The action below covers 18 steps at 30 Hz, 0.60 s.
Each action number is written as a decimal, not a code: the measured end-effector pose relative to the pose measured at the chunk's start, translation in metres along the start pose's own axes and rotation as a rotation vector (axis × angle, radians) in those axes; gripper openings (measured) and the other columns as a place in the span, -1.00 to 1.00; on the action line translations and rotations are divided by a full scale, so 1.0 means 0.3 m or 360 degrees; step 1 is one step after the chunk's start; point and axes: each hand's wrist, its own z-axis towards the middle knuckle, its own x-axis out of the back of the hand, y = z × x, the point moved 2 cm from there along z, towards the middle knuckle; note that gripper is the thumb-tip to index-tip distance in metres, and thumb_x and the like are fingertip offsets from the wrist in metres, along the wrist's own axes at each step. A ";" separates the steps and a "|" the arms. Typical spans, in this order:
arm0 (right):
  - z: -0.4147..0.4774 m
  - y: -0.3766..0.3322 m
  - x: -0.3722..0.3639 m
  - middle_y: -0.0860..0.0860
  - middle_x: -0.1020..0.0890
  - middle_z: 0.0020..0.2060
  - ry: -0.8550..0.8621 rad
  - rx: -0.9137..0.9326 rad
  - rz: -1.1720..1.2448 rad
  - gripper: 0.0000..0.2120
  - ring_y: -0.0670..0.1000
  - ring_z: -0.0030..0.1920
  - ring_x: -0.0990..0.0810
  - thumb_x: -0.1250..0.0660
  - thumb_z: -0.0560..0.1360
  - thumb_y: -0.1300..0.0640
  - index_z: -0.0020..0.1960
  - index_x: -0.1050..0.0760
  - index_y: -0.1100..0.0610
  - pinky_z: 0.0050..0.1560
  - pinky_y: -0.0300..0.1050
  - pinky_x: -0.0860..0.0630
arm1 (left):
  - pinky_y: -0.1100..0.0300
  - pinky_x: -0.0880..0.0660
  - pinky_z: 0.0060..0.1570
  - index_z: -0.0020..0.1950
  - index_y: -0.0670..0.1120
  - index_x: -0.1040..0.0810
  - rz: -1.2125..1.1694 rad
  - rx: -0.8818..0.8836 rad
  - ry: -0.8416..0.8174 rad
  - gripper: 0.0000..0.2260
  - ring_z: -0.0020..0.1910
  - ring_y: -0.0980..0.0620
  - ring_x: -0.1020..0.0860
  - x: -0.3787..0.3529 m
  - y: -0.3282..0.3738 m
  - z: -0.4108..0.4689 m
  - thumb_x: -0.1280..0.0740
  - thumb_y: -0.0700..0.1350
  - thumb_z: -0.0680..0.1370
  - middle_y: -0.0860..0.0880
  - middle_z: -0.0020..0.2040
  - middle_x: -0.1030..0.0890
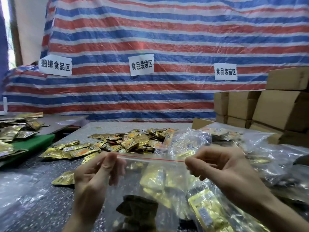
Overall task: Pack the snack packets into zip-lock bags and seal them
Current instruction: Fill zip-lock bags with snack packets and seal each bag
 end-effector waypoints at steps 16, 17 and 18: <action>0.017 0.050 0.094 0.04 -0.70 -0.07 0.0071 -0.0392 0.0244 -0.79 0.14 -0.44 -0.61 -0.53 0.43 -0.04 -0.06 -0.56 0.00 -0.48 -0.10 -0.53 | 0.31 -0.25 -0.62 -0.23 -0.19 -0.60 -0.0273 0.0389 -0.0019 -0.69 -0.60 0.08 -0.38 -0.314 0.011 0.185 -0.31 0.02 0.55 -0.03 -0.47 -0.51; 0.010 0.056 0.098 -0.04 -0.69 0.00 0.0008 -0.0424 0.0194 -0.63 0.10 -0.42 -0.62 -0.61 0.31 -0.13 0.02 -0.55 -0.09 -0.46 -0.10 -0.54 | 0.32 -0.26 -0.62 -0.23 -0.18 -0.60 -0.0361 0.0422 -0.0038 -0.71 -0.60 0.11 -0.40 -0.335 0.020 0.187 -0.32 0.03 0.52 0.00 -0.48 -0.50; 0.001 0.062 0.095 -0.12 -0.67 0.06 -0.0066 -0.0480 0.0115 -0.42 0.03 -0.40 -0.63 -0.66 0.19 -0.17 0.12 -0.50 -0.18 -0.43 -0.12 -0.54 | 0.32 -0.26 -0.62 -0.24 -0.15 -0.60 -0.0440 0.0449 -0.0076 -0.72 -0.60 0.13 -0.40 -0.360 0.030 0.187 -0.32 0.04 0.50 0.03 -0.49 -0.49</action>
